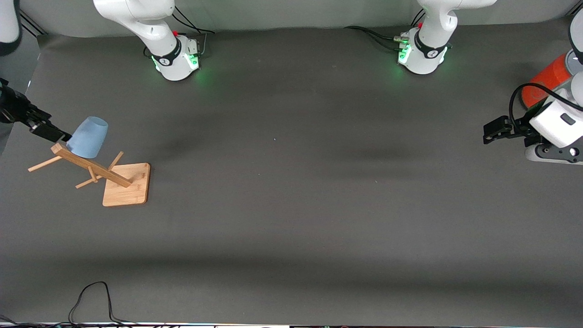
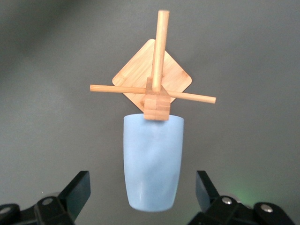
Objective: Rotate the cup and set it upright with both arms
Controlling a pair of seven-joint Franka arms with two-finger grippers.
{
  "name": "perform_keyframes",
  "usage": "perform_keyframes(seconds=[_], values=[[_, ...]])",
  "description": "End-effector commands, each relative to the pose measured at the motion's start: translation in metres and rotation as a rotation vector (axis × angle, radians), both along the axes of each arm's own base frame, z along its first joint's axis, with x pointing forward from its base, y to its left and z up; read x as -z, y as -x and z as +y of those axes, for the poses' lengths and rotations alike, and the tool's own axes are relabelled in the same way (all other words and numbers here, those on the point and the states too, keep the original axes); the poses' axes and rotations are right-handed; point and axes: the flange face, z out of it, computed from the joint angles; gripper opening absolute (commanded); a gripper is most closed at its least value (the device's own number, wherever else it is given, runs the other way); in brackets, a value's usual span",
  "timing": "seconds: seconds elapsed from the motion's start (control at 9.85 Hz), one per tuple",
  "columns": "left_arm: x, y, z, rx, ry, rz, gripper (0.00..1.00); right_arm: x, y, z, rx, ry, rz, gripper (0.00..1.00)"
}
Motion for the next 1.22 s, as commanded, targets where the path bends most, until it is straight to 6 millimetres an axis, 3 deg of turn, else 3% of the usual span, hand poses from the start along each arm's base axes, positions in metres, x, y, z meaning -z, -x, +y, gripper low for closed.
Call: perform_keyframes(seconds=[0.0, 0.41, 0.71, 0.81, 0.91, 1.12], values=[[0.001, 0.003, -0.001, 0.005, -0.002, 0.007, 1.0, 0.024, 0.007, 0.003, 0.029, -0.019, -0.02, 1.0], [0.001, 0.003, 0.0, 0.003, -0.002, 0.007, 1.0, 0.074, 0.023, -0.008, 0.049, -0.031, -0.04, 1.0], [0.002, 0.003, -0.002, 0.005, -0.003, 0.008, 1.0, 0.08, 0.022, -0.008, 0.05, -0.032, -0.033, 1.0], [0.002, 0.003, -0.001, 0.005, -0.003, 0.008, 1.0, 0.081, 0.021, -0.008, 0.05, -0.031, -0.031, 0.86], [0.002, 0.003, -0.001, 0.005, -0.003, 0.008, 1.0, 0.081, 0.022, -0.008, 0.043, -0.033, -0.032, 0.48], [0.002, 0.003, -0.002, 0.005, -0.003, 0.008, 1.0, 0.08, 0.021, -0.008, 0.033, -0.035, -0.033, 0.47]])
